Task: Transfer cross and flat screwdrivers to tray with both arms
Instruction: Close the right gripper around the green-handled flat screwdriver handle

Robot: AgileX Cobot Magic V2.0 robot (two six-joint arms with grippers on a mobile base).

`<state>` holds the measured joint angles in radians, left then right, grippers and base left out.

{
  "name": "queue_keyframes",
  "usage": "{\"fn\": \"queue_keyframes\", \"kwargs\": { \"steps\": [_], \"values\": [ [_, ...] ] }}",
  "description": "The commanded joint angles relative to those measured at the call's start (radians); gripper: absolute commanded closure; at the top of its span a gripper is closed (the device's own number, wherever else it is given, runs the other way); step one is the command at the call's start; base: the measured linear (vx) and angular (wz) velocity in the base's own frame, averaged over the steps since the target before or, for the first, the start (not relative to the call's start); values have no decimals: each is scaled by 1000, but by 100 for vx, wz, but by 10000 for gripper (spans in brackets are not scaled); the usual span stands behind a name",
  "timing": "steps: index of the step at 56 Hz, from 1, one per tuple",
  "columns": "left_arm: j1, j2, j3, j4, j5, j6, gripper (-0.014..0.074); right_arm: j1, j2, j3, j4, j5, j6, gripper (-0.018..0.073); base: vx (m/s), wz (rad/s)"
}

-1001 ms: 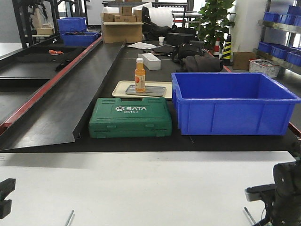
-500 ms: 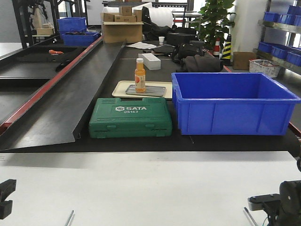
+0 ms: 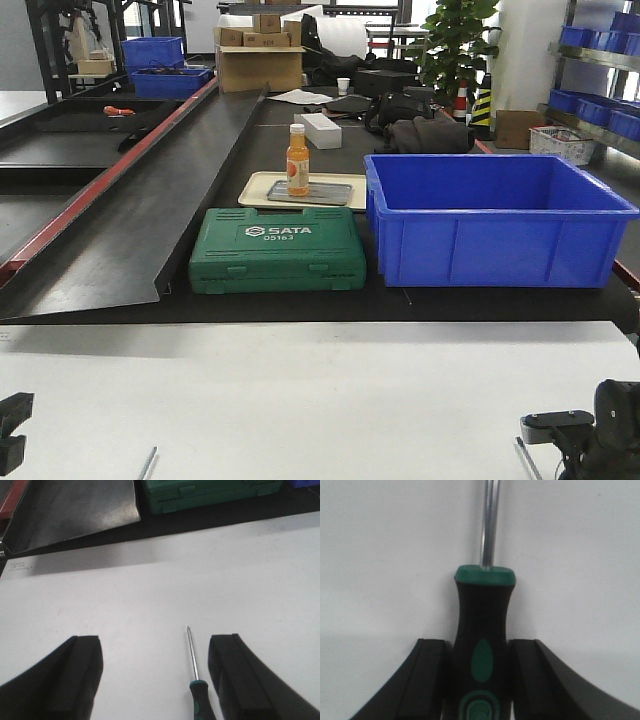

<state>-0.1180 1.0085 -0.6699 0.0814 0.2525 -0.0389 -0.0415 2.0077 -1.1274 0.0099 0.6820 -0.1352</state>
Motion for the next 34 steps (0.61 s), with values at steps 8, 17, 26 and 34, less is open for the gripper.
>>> {"fn": "queue_keyframes", "kwargs": {
  "steps": [8, 17, 26, 34],
  "values": [
    [-2, 31, -40, -43, 58, -11, 27, 1, -76, -1, 46, 7, 9, 570, 0, 0],
    [-2, 161, -109, -90, 190, -5, 27, 1, -96, -1, 60, 17, 9, 568, 0, 0],
    [-2, 328, -237, -143, 337, 59, 27, 1, -96, -1, 60, 27, 13, 567, 0, 0],
    [-2, 463, -296, -267, 382, 141, 27, 1, -96, -1, 60, 25, 13, 567, 0, 0]
  ]
}}
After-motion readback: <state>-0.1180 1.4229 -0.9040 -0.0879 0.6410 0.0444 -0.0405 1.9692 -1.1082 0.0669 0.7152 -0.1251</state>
